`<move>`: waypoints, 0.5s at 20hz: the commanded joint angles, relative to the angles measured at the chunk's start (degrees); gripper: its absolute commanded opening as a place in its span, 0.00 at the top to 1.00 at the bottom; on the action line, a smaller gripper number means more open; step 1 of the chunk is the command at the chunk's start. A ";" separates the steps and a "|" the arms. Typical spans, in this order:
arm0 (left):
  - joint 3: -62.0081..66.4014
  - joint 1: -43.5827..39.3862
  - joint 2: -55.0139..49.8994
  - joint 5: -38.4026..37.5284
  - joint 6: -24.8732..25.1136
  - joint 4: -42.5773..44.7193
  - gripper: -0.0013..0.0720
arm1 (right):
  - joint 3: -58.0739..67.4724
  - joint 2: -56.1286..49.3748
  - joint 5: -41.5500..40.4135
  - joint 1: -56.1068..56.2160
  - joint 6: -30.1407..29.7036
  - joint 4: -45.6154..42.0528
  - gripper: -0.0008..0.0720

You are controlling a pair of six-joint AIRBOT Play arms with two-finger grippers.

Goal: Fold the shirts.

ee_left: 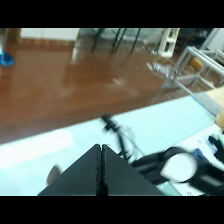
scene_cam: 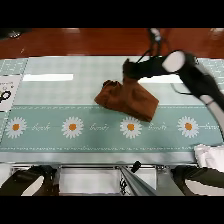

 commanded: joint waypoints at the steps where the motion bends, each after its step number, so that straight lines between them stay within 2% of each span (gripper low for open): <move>1: 0.00 2.86 8.11 -3.26 -2.36 0.92 0.95 | -0.09 -5.84 -4.98 5.09 4.22 0.31 0.95; 2: 0.00 2.86 9.46 -3.54 -2.43 0.94 0.95 | -0.09 -6.78 -6.03 5.62 5.99 0.33 0.95; 3: 0.00 2.86 10.56 -3.80 -3.08 0.96 0.95 | -0.09 -7.45 -7.08 5.90 7.56 0.35 0.89; 5: 0.00 2.86 12.04 -3.93 -5.18 1.51 0.95 | -0.09 -8.15 -9.14 6.12 9.97 0.66 0.48; 6: 0.00 2.86 12.46 -4.35 -5.16 2.16 0.95 | -0.07 -8.02 -9.57 6.10 9.79 1.62 0.41; 8: 0.00 2.86 12.26 -6.58 -5.22 5.22 0.95 | -0.02 -6.64 -8.52 5.51 8.00 2.19 0.38; 10: 0.00 2.86 11.56 -8.87 -7.17 10.27 0.95 | -0.04 -3.17 -3.76 3.74 4.35 0.63 0.32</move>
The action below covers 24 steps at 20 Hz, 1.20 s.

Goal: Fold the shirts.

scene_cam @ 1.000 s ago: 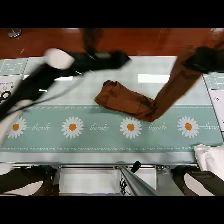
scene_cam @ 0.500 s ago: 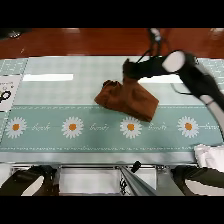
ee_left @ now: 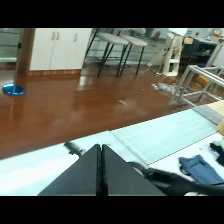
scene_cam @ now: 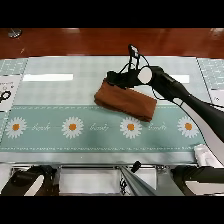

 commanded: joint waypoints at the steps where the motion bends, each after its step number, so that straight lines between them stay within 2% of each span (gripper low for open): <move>1: 0.00 0.11 -0.31 -4.59 -2.25 8.74 0.95 | 0.02 4.61 7.26 -2.54 -4.57 -3.39 0.32; 3: 0.00 0.11 -1.49 -7.04 -2.27 13.81 0.95 | 0.02 9.44 19.08 -6.01 -7.13 -15.06 0.32; 5: 0.00 0.11 -3.19 -9.86 -2.29 16.87 0.95 | -0.09 13.05 33.20 -10.10 -8.61 -32.22 0.32; 6: 0.00 0.11 -4.09 -11.34 -2.32 17.55 0.95 | -0.92 14.45 37.77 -12.74 -9.51 -38.77 0.32; 7: 0.00 0.11 -4.98 -12.87 -2.60 17.73 0.95 | -2.60 15.69 39.50 -15.89 -10.40 -40.65 0.32; 9: 0.00 0.11 -6.69 -15.76 -4.72 17.73 0.94 | -8.79 17.88 38.95 -23.85 -11.06 -33.48 0.31; 10: 0.00 0.11 -7.19 -16.87 -4.85 17.73 0.89 | -13.18 18.62 37.53 -28.04 -12.41 -26.49 0.25; 11: 0.00 0.11 -7.48 -17.97 -4.83 17.77 0.89 | -17.79 18.95 35.87 -31.82 -14.86 -18.69 0.18; 12: 0.00 0.11 -7.54 -18.51 -4.81 18.21 0.78 | -21.81 18.97 34.56 -35.01 -17.44 -11.02 0.17; 13: 0.00 0.11 -7.50 -18.84 -4.87 18.60 0.55 | -25.90 18.97 32.50 -38.25 -20.39 -2.56 0.15; 14: 0.00 0.11 -7.48 -19.17 -5.22 18.86 0.40 | -29.16 18.97 30.53 -40.87 -22.16 3.69 0.15; 16: 0.00 0.11 -7.48 -19.80 -6.80 19.45 0.38 | -33.77 18.97 28.33 -44.70 -26.25 10.99 0.15; 21: 0.00 0.11 -7.50 -20.98 -9.75 21.14 0.38 | -38.77 18.91 24.63 -45.59 -29.05 12.24 0.15; 24: 0.00 0.11 -7.72 -21.07 -10.95 21.16 0.38 | -41.11 18.75 21.14 -45.57 -31.26 16.48 0.15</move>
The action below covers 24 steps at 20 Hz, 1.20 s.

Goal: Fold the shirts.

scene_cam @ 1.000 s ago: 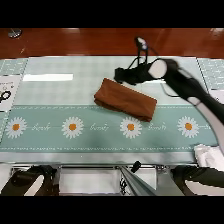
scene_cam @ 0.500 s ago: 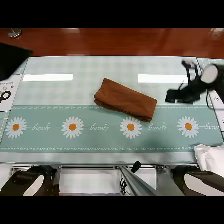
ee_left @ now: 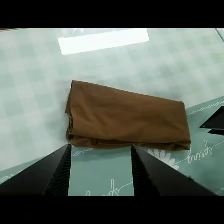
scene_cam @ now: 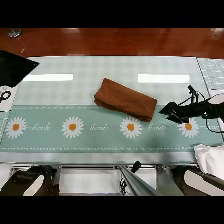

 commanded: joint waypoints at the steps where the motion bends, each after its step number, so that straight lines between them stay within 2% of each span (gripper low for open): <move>1: 0.00 0.02 -0.35 -0.50 -2.25 0.44 0.38 | -3.02 -0.48 -4.44 -0.50 -4.44 8.28 0.15; 4: 0.00 0.02 -1.11 -0.50 -3.10 0.44 0.38 | -3.06 -3.19 -5.53 -0.50 -10.16 19.52 0.15; 6: 0.00 0.00 -1.62 -0.50 -3.98 0.42 0.38 | -3.06 -5.53 -5.75 -0.48 -11.85 24.24 0.15; 9: 0.00 -0.02 -2.29 -0.50 -4.39 0.42 0.38 | -3.06 -8.26 -7.28 2.86 -12.66 25.66 0.15; 12: 0.00 -0.02 -2.54 -0.50 -4.94 0.42 0.38 | -3.06 -9.94 -13.31 10.29 -10.86 26.23 0.16; 13: 0.00 -0.02 -2.49 -0.50 -4.94 0.42 0.38 | -3.04 -10.03 -15.08 11.98 -9.88 26.56 0.25; 14: 0.00 -0.02 -2.51 -0.50 -4.92 0.44 0.38 | -2.60 -9.99 -15.28 12.63 -10.01 26.49 0.48; 15: 0.00 -0.02 -2.51 -0.50 -4.92 0.44 0.38 | -1.57 -9.97 -13.73 12.37 -10.05 25.92 0.85; 16: 0.00 -0.02 -2.51 -0.50 -4.92 0.46 0.38 | -0.22 -9.90 -11.13 11.56 -11.08 25.70 0.95; 18: 0.00 -0.02 -2.60 -0.46 -4.87 0.50 0.38 | 4.07 -8.72 -2.82 8.48 -15.32 24.96 0.95; 19: 0.00 -0.02 -2.80 -0.44 -4.85 0.59 0.38 | 6.45 -7.39 0.70 6.69 -15.23 23.58 0.95; 24: 0.00 -0.02 -6.03 1.64 -3.54 1.81 0.38 | 19.82 6.08 10.27 -3.91 -5.79 12.26 0.95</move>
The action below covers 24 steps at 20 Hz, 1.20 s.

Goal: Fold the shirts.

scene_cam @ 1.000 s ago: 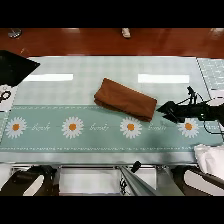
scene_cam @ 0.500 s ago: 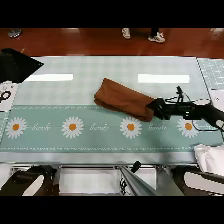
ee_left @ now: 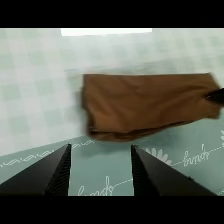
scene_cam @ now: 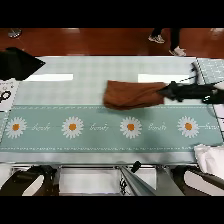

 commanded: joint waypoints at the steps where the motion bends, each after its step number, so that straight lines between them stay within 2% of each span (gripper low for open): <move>1: 0.00 0.00 -2.89 1.92 2.05 0.70 0.38 | 10.12 9.49 8.87 -7.61 7.48 -10.73 0.95; 3: 0.00 0.00 -5.49 2.71 2.97 0.85 0.38 | 14.88 14.08 10.95 -12.11 14.21 -17.14 0.95; 6: 0.00 0.00 -9.75 2.67 3.39 0.83 0.38 | 20.17 18.82 17.31 -21.11 19.30 -23.06 0.95; 11: 0.00 0.00 -14.64 3.78 7.50 0.81 0.38 | 25.99 21.05 34.03 -39.34 19.56 -38.71 0.95; 15: 0.00 0.00 -16.81 8.98 10.05 0.81 0.38 | 26.47 21.07 41.53 -51.39 19.61 -42.29 0.95; 18: 0.00 0.02 -18.14 12.61 12.09 0.85 0.38 | 26.45 22.91 41.64 -56.22 20.44 -52.09 0.95; 20: 0.00 0.02 -19.04 16.31 15.45 0.87 0.38 | 26.45 24.30 41.62 -57.07 21.22 -60.83 0.95; 22: 0.00 0.13 -20.13 20.63 18.25 0.92 0.38 | 26.45 25.03 41.66 -57.07 21.05 -63.54 0.95; 24: 0.00 0.26 -21.33 24.44 18.62 1.88 0.38 | 26.45 25.24 41.68 -57.07 20.55 -67.67 0.95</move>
